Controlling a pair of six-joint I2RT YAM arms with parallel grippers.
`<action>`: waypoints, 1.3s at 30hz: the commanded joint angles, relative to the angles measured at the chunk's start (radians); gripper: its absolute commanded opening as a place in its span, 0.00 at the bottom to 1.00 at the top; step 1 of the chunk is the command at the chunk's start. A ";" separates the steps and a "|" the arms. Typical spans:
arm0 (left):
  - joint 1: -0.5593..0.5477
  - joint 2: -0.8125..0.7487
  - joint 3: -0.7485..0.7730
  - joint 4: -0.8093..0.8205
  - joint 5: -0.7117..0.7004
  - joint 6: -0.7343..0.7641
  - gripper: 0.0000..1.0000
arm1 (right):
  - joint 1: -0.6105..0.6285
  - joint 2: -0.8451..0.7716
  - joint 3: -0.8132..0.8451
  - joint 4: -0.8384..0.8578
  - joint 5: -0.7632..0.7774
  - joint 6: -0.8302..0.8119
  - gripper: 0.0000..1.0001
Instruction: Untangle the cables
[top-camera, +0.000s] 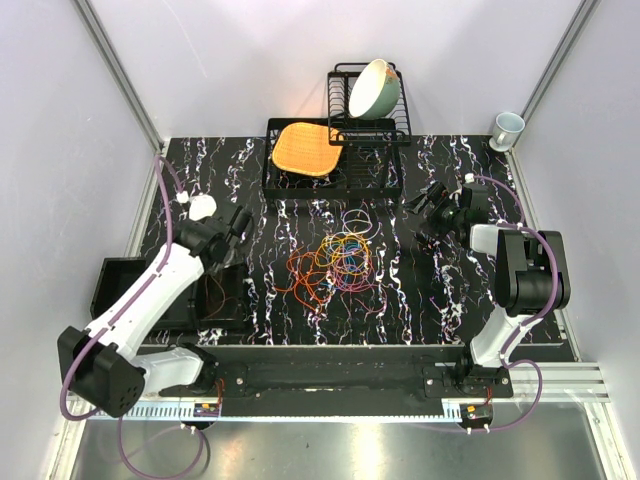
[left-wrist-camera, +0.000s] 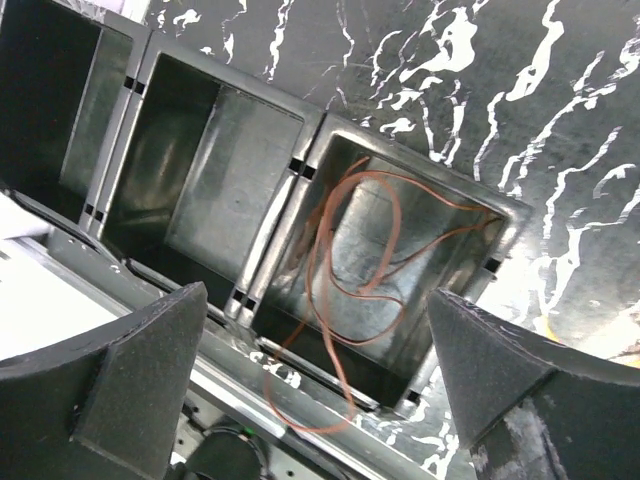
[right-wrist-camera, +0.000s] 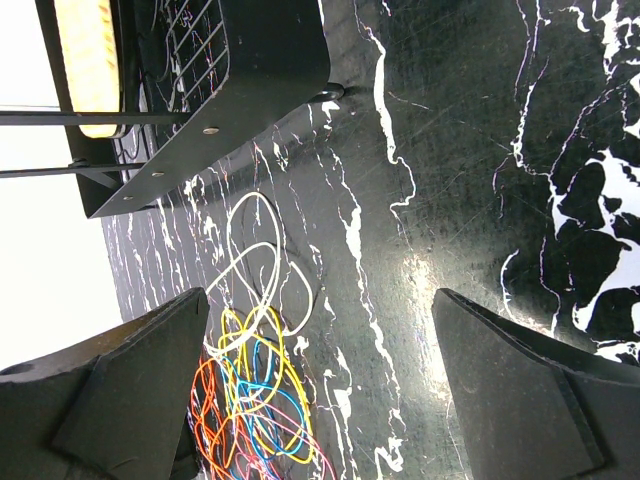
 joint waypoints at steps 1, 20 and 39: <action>0.023 0.000 -0.048 0.051 0.053 0.047 0.95 | -0.003 -0.023 0.017 0.041 -0.009 -0.014 1.00; 0.017 -0.042 -0.169 0.134 0.215 -0.047 0.00 | -0.003 -0.021 0.020 0.035 -0.007 -0.016 1.00; 0.055 0.408 -0.030 -0.021 -0.169 -0.369 0.00 | -0.003 -0.006 0.019 0.057 -0.027 0.004 1.00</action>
